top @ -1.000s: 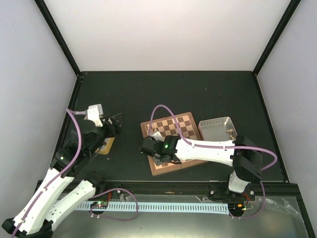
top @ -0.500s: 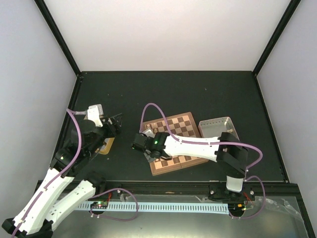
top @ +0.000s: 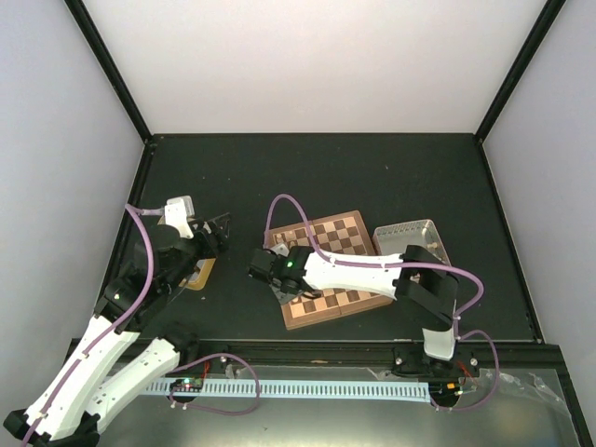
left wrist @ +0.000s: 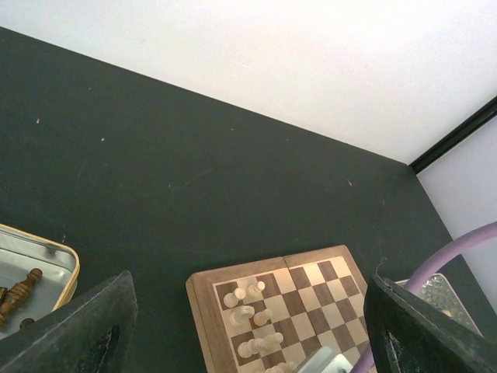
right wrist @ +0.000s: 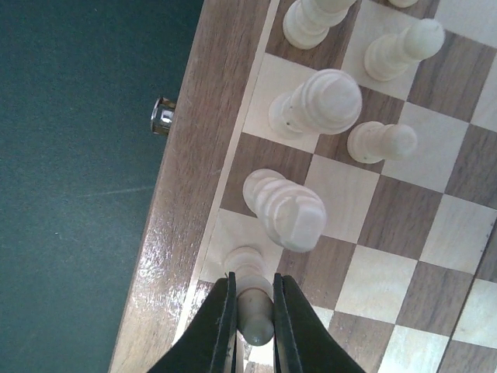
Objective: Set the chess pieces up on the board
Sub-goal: Place the chess piece on the chessboard, then pick up the chess piece from the storage box.
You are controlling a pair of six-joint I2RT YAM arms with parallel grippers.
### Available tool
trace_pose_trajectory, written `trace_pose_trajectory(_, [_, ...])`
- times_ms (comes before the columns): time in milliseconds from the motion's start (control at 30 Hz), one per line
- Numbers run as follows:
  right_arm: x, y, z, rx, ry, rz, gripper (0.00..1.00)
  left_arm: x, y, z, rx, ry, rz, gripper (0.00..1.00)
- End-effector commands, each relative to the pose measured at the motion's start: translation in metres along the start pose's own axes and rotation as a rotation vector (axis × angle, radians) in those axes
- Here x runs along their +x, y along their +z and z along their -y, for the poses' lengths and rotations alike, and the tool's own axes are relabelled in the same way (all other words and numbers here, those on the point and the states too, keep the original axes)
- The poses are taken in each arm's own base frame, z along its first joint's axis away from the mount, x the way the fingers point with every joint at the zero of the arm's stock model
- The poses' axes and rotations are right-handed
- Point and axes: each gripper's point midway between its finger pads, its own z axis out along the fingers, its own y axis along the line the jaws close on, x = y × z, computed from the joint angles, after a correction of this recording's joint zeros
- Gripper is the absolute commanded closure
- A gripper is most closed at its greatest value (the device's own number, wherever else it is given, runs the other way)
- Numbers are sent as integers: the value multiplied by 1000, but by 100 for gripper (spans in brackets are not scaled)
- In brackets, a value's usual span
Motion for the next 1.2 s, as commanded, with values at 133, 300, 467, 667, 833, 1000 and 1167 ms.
trace_pose_trajectory(133, [-9,6,-2,3,-2,6,90,-2,3,-1,-12,8,4,18])
trace_pose_trajectory(300, [-10,3,-2,1,-4,4,83,-2,4,-1,-14,14,6,18])
trace_pose_trajectory(467, [-21,-18,-4,-45,16,52,70,-3,4,-1,-15,14,5,18])
trace_pose_trajectory(667, [-42,-60,2,-126,78,155,58,-5,3,0,-12,15,11,18])
trace_pose_trajectory(833, [-53,-95,22,-202,158,241,55,-7,2,1,-9,17,15,18])
trace_pose_trajectory(1000, [-46,-103,101,-115,358,318,55,-4,4,5,14,21,3,18])
trace_pose_trajectory(1167, [-2,-80,212,61,602,292,50,2,10,12,60,26,-19,17])
